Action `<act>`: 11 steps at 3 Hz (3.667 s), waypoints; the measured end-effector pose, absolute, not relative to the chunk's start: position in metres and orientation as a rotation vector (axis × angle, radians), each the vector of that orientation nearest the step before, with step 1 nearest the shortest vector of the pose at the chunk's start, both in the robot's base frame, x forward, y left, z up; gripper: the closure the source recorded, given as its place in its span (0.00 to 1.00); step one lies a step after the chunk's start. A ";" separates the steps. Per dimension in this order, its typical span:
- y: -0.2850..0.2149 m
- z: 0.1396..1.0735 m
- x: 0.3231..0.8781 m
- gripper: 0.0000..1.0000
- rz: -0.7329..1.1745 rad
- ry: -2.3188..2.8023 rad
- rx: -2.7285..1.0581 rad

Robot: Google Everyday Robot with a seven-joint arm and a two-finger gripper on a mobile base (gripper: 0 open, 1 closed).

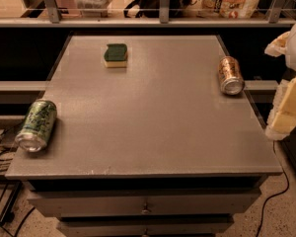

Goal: Move orange can near green can

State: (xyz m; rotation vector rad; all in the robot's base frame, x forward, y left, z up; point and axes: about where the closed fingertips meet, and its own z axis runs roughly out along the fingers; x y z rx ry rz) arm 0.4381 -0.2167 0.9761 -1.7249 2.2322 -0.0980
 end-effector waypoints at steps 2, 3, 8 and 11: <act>-0.217 0.976 0.438 0.00 -0.098 2.232 -1.725; -0.217 0.980 0.448 0.00 -0.087 2.206 -1.666; -0.231 0.964 0.537 0.00 -0.029 2.236 -1.308; -0.206 0.924 0.616 0.00 0.082 2.279 -1.106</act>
Offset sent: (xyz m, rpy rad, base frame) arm 0.0247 -0.0009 0.0053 0.1031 -0.0761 -0.0408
